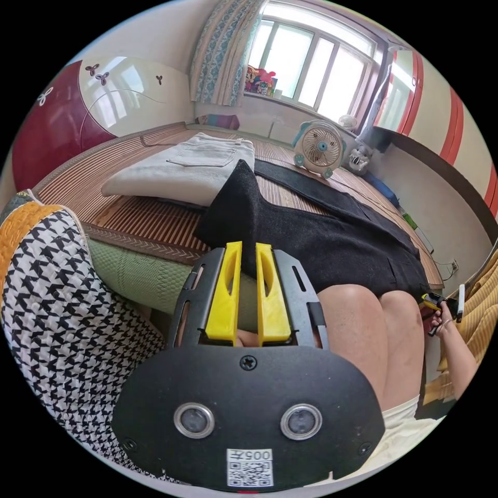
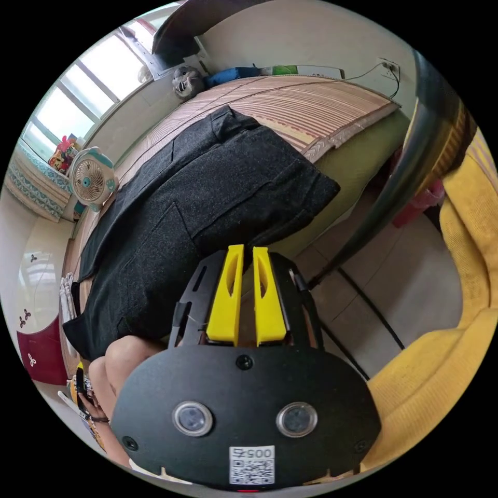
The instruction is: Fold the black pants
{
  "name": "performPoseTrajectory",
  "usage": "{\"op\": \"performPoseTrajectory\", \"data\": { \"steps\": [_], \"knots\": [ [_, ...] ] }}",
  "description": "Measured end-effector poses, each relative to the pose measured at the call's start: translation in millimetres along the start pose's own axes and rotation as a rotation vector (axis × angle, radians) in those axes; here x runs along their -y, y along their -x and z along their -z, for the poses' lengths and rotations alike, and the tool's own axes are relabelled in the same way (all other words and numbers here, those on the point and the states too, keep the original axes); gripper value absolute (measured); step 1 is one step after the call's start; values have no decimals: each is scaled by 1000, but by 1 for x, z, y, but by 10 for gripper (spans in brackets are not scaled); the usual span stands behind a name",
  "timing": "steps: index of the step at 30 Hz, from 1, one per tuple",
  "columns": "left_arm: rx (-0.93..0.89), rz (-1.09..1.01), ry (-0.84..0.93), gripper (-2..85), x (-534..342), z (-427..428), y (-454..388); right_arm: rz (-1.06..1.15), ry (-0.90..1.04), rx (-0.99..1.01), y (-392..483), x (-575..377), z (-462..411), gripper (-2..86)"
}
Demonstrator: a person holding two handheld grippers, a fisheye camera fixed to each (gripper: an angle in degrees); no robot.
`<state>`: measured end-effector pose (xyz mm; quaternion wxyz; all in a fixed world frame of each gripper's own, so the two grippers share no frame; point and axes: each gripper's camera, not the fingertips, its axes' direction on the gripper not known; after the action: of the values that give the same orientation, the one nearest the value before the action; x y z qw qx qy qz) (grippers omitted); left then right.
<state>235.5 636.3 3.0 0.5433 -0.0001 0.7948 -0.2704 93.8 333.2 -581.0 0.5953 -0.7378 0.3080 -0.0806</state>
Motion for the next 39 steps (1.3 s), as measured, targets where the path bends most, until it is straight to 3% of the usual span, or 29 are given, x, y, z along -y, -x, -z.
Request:
{"op": "performPoseTrajectory", "data": {
  "steps": [4, 17, 25, 39],
  "knots": [
    [-12, 3, -14, 60, 1, 11, 4, 87, -29, -94, 42, -8, 29, -12],
    [-49, 78, -23, 67, -14, 58, 36, 263, -156, -90, 165, -51, 86, -14],
    [-114, 116, 20, 80, -8, 56, 44, 420, -162, -197, 255, -80, 66, -15],
    [-162, 158, 59, 115, 35, 18, 44, 532, -112, -210, 314, -142, -14, -13]
  ]
}}
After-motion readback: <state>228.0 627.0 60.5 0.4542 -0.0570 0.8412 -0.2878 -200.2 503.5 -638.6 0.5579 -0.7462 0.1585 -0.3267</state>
